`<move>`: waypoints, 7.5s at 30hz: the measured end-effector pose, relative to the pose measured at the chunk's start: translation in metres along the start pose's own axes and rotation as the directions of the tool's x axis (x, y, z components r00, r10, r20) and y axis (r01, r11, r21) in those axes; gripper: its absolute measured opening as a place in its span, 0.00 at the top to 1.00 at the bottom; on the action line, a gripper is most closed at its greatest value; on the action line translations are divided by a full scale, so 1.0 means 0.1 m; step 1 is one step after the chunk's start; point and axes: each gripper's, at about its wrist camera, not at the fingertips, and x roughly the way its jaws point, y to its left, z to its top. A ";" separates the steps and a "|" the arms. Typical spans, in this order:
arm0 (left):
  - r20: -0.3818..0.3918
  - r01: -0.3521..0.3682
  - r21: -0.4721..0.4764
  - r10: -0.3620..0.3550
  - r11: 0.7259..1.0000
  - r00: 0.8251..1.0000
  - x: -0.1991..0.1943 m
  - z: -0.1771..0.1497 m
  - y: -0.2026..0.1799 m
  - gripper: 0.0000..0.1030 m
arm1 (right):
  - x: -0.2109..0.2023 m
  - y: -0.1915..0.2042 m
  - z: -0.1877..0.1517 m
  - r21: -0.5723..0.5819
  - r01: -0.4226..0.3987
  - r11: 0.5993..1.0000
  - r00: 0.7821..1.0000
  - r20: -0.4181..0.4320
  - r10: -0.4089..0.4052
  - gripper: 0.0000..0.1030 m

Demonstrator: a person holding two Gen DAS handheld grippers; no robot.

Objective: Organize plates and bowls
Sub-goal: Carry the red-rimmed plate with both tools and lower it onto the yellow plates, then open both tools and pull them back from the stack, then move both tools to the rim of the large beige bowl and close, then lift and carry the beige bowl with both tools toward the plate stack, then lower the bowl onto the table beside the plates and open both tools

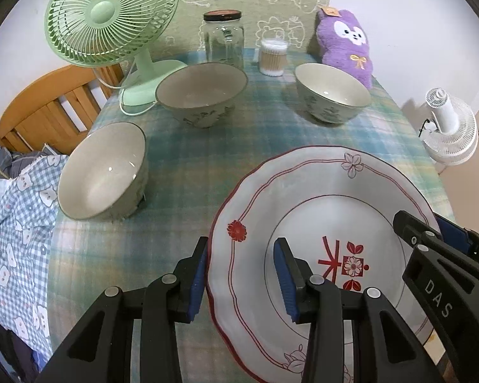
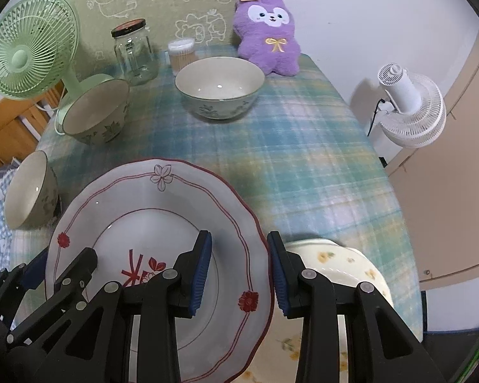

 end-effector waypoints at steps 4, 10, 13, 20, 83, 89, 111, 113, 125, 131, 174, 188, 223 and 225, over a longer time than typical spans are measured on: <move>-0.016 0.003 0.007 -0.003 1.000 1.000 -0.03 -0.12 -0.18 0.61 | -0.04 -0.19 -0.11 0.001 0.003 1.000 1.000 -0.005 -0.003 0.62; -0.028 0.010 0.012 -0.010 1.000 1.000 -0.09 -0.28 -0.48 0.61 | -0.06 -0.49 -0.26 -0.004 0.017 1.000 1.000 -0.017 -0.017 0.62; -0.031 0.014 0.017 -0.013 1.000 0.999 -0.10 -0.33 -0.61 0.61 | -0.08 -0.64 -0.33 -0.004 0.023 1.000 1.000 -0.020 -0.023 0.62; -0.035 0.017 0.027 -0.016 0.999 0.999 -0.11 -0.44 -0.93 0.61 | -0.07 -0.96 -0.44 -0.007 0.031 1.000 0.999 -0.029 -0.031 0.62; 0.131 -0.042 -0.058 0.049 0.997 0.990 -0.79 -0.32 -0.22 0.25 | -0.71 -0.51 -0.37 -0.052 -0.136 0.989 0.988 0.061 0.139 0.36; 0.140 -0.009 -0.068 0.018 0.998 0.990 -0.81 -0.21 0.25 0.26 | -0.86 -0.03 -0.32 -0.042 -0.125 0.991 0.987 0.099 0.128 0.36; 0.133 -0.020 -0.036 0.024 0.999 0.991 -0.32 0.23 1.61 0.57 | -0.52 1.56 0.09 -0.030 -0.178 0.984 0.976 0.123 0.180 0.37; 0.135 -0.026 -0.047 0.032 0.999 0.990 -0.25 0.28 1.70 0.57 | -0.44 1.67 0.14 -0.029 -0.179 0.983 0.976 0.122 0.182 0.38; 0.099 -0.061 -0.038 0.064 0.997 0.993 0.31 0.50 1.99 0.59 | 0.14 2.09 0.34 -0.027 -0.171 0.985 0.982 0.073 0.173 0.48; 0.068 -0.058 -0.037 0.061 0.998 0.996 0.57 0.54 2.06 0.63 | 0.41 2.21 0.41 -0.024 -0.179 0.984 0.983 0.036 0.180 0.59; 0.010 0.013 -0.043 -0.013 0.999 1.000 0.08 -0.08 1.18 0.85 | 0.03 1.21 -0.26 -0.060 -0.218 0.974 0.976 -0.019 0.218 0.87; -0.016 0.004 -0.057 -0.005 0.998 1.000 -0.06 -0.58 0.62 0.85 | -0.06 0.60 -0.79 -0.079 -0.222 0.972 0.975 -0.047 0.219 0.87; 0.063 -0.080 -0.116 0.088 0.990 0.994 -0.52 -0.56 0.51 0.29 | -0.33 0.24 -0.71 -0.126 -0.252 0.959 0.966 0.023 0.257 0.39; 0.077 -0.098 -0.118 0.108 0.988 0.991 -0.60 -0.50 0.50 0.24 | -0.43 0.23 -0.64 -0.135 -0.257 0.957 0.963 0.051 0.265 0.39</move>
